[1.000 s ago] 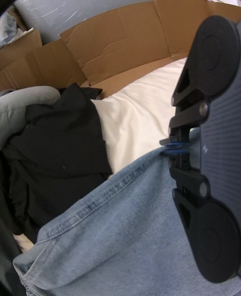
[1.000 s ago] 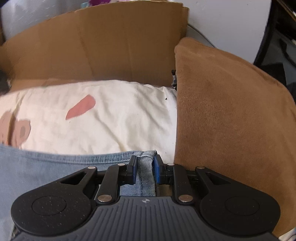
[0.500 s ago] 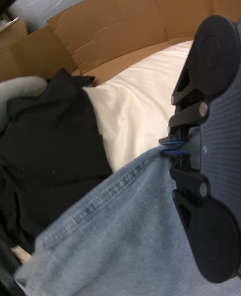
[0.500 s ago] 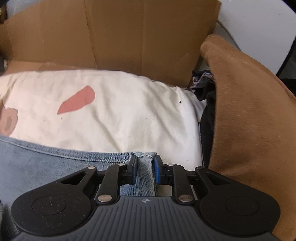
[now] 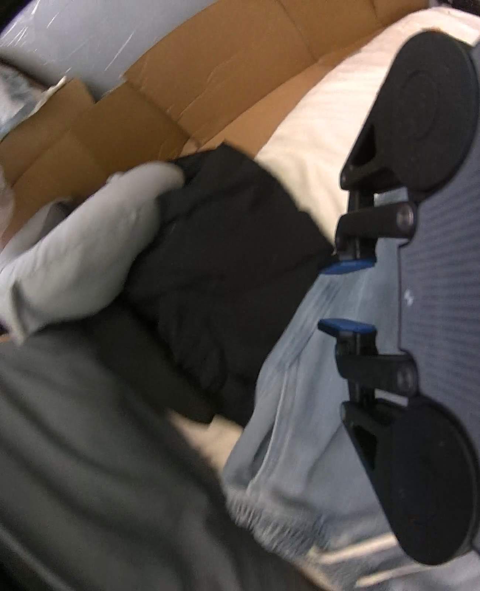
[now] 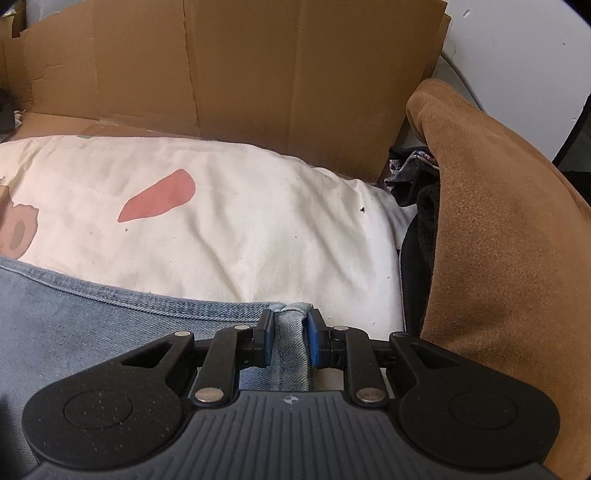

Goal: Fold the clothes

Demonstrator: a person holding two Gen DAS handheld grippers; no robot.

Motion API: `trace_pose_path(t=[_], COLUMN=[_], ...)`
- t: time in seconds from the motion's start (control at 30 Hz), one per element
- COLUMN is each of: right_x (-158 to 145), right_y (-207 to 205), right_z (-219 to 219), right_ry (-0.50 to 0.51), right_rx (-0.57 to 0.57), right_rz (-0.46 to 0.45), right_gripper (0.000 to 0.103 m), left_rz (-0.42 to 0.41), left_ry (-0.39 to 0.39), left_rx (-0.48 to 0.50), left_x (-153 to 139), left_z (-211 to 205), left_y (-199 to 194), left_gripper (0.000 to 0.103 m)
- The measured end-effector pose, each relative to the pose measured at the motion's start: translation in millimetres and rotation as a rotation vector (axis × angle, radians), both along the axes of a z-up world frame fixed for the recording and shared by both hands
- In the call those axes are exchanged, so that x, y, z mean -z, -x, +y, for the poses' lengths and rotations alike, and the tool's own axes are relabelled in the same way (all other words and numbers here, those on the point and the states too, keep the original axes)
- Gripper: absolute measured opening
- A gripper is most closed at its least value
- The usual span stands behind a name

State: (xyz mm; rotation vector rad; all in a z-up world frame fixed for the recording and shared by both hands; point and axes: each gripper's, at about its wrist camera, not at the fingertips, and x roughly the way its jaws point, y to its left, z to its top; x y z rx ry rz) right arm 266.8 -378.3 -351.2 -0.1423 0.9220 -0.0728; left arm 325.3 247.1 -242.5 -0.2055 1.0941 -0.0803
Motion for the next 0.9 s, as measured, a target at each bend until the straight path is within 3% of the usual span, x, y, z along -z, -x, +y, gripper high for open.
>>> trace_pose_path(t=[0.2,0.33,0.5,0.67,0.9], right_x=[-3,-6,-13,-20,-40], right_y=[1,1,0,-4,-16], right_z=[0,2,7,11,16], right_ry=[0.001,0.017,0.048,0.07,0.085], right_rx=[-0.004,-0.012,-0.036,-0.052,-0.057], right_rz=[-0.009,-0.023,-0.058,-0.09,-0.151], right_gripper=[0.019,0.019,0.019,0.019,0.019], left_rz=[0.037,0.023,0.046,0.029,0.016], left_ry=[-0.051,-0.125,-0.156,-0.106,0.005], left_rx=[0.019,0.084,0.096,0.055,-0.029], left_x=[25,42,65,76,69], left_z=[10,-12,-33,-32,-15], left_y=[9,-2,-22,-40,-42], left_gripper=[0.028,0.027,0.026,0.025,0.025])
